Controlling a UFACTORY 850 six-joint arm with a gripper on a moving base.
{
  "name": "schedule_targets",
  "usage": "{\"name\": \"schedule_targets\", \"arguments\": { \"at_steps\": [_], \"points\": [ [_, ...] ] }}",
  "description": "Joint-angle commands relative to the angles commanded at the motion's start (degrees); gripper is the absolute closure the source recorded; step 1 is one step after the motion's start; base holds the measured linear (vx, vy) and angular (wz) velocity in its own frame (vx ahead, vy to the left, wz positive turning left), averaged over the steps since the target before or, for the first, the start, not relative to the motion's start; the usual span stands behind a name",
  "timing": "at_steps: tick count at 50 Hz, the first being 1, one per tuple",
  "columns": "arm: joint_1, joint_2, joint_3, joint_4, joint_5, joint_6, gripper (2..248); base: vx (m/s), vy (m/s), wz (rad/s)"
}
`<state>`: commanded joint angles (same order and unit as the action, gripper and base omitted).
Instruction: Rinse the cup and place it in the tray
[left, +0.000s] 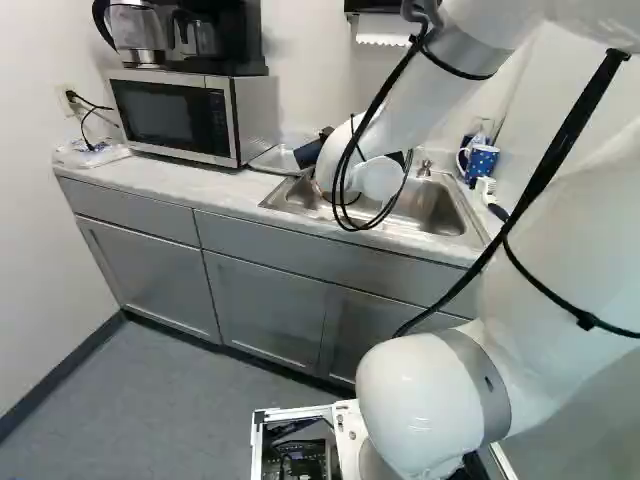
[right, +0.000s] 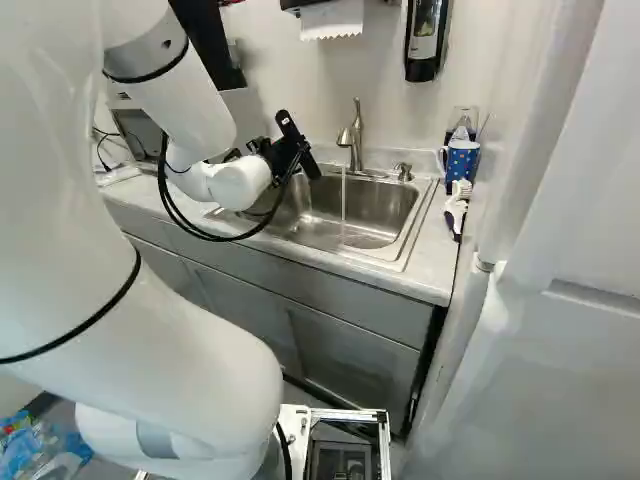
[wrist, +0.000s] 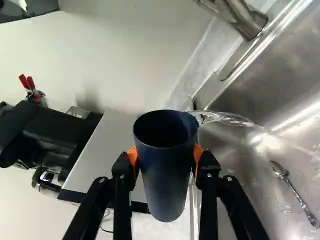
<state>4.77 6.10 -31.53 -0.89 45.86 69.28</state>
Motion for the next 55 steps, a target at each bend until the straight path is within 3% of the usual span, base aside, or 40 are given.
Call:
{"name": "schedule_targets", "arguments": {
  "at_steps": [55],
  "points": [
    [0.0,0.0,0.0,0.0,0.0,33.1,127,0.000,0.000,0.000]
  ]
}}
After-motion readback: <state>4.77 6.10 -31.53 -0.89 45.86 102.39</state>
